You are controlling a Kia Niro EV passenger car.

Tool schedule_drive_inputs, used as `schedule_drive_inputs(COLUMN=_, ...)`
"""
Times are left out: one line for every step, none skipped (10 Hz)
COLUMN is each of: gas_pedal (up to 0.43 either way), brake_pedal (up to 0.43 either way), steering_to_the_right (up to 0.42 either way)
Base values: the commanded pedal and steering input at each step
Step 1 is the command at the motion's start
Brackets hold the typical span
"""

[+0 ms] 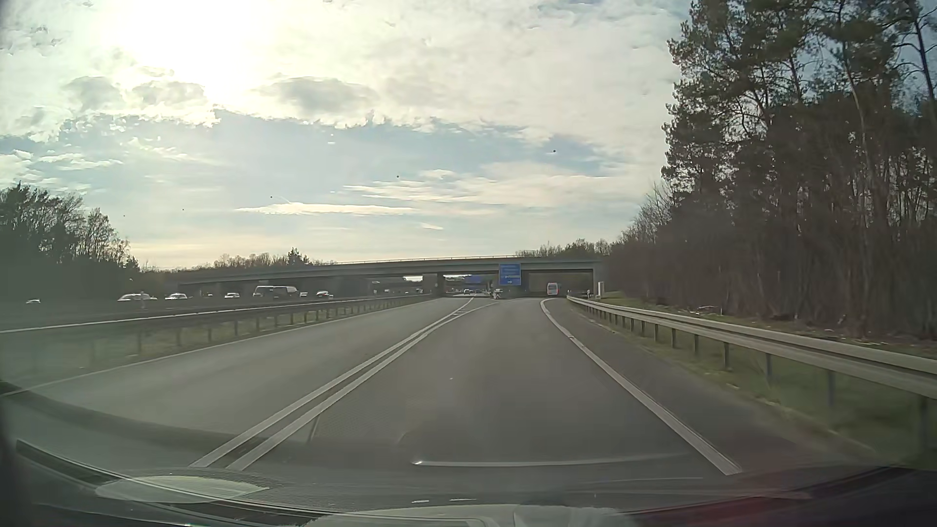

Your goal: Follow the waypoints while adhering to traffic rules and regulations

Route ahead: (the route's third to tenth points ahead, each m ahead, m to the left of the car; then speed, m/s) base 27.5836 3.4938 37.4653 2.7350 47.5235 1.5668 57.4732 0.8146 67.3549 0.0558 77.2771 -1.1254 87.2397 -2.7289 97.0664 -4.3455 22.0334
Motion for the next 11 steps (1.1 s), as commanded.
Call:
schedule_drive_inputs(gas_pedal=0.0, brake_pedal=0.0, steering_to_the_right=0.002)
schedule_drive_inputs(gas_pedal=0.0, brake_pedal=0.0, steering_to_the_right=0.002)
schedule_drive_inputs(gas_pedal=0.0, brake_pedal=0.0, steering_to_the_right=0.002)
schedule_drive_inputs(gas_pedal=0.0, brake_pedal=0.0, steering_to_the_right=0.002)
schedule_drive_inputs(gas_pedal=0.039, brake_pedal=0.0, steering_to_the_right=0.003)
schedule_drive_inputs(gas_pedal=0.039, brake_pedal=0.0, steering_to_the_right=0.003)
schedule_drive_inputs(gas_pedal=0.039, brake_pedal=0.0, steering_to_the_right=0.003)
schedule_drive_inputs(gas_pedal=0.039, brake_pedal=0.0, steering_to_the_right=0.003)
schedule_drive_inputs(gas_pedal=0.039, brake_pedal=0.0, steering_to_the_right=0.003)
schedule_drive_inputs(gas_pedal=0.039, brake_pedal=0.0, steering_to_the_right=0.003)
schedule_drive_inputs(gas_pedal=0.039, brake_pedal=0.0, steering_to_the_right=0.004)
